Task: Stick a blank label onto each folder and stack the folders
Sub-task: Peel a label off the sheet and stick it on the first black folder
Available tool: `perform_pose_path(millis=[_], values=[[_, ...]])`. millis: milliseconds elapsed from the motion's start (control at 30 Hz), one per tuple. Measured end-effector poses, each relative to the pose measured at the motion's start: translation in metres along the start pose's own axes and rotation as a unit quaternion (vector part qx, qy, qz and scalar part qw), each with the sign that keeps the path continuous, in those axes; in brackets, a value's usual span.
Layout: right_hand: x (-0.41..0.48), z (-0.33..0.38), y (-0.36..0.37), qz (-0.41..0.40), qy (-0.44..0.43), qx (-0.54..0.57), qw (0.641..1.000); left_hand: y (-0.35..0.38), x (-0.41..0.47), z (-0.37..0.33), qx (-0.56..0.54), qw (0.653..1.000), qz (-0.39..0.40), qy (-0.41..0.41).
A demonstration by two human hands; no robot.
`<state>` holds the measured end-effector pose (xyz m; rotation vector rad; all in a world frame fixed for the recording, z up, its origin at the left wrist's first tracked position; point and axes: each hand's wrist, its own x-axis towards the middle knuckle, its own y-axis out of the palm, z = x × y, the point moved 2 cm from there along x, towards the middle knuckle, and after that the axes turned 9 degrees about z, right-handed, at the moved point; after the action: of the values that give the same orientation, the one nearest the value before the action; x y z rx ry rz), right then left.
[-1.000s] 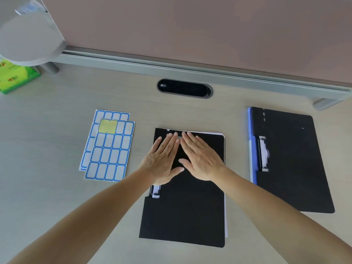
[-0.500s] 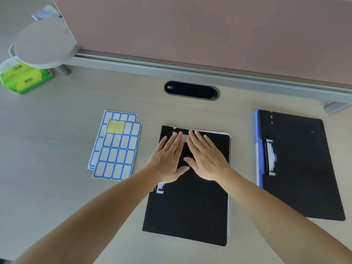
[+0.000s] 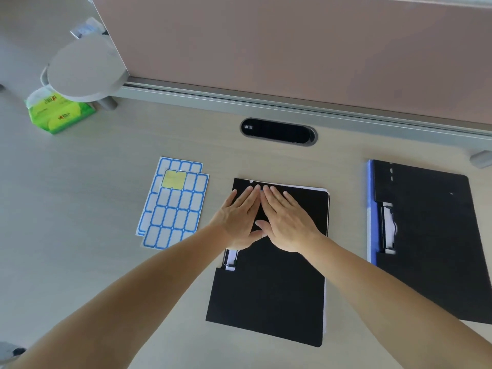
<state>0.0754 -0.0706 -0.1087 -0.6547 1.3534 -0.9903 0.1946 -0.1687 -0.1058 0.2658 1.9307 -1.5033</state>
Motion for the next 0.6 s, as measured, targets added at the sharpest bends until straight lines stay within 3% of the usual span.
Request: perform_pose_path(millis=[233,300,367,433,500,567,600], values=[[0.0,-0.005,-0.016,0.065,0.017,0.039,0.997,-0.021,0.0,0.001,0.009,1.0,-0.02,-0.008],[-0.01,-0.011,-0.02,0.033,0.067,0.1,0.992,-0.025,-0.008,0.0,-0.01,0.997,-0.059,-0.055],[-0.028,-0.02,-0.022,-0.05,0.167,0.179,0.968,-0.025,-0.018,0.004,-0.126,0.977,-0.081,-0.152],[-0.048,-0.029,-0.018,-0.111,0.282,0.267,0.915,-0.026,-0.029,0.011,-0.32,0.91,-0.06,-0.256],[-0.061,-0.037,-0.007,-0.093,0.371,0.411,0.828,-0.026,-0.035,0.014,-0.502,0.803,-0.014,-0.32],[-0.066,-0.038,0.004,-0.069,0.42,0.516,0.743,-0.022,-0.034,0.014,-0.608,0.717,0.001,-0.341],[-0.067,-0.038,0.008,-0.07,0.432,0.538,0.721,-0.019,-0.033,0.013,-0.633,0.697,0.009,-0.338]])
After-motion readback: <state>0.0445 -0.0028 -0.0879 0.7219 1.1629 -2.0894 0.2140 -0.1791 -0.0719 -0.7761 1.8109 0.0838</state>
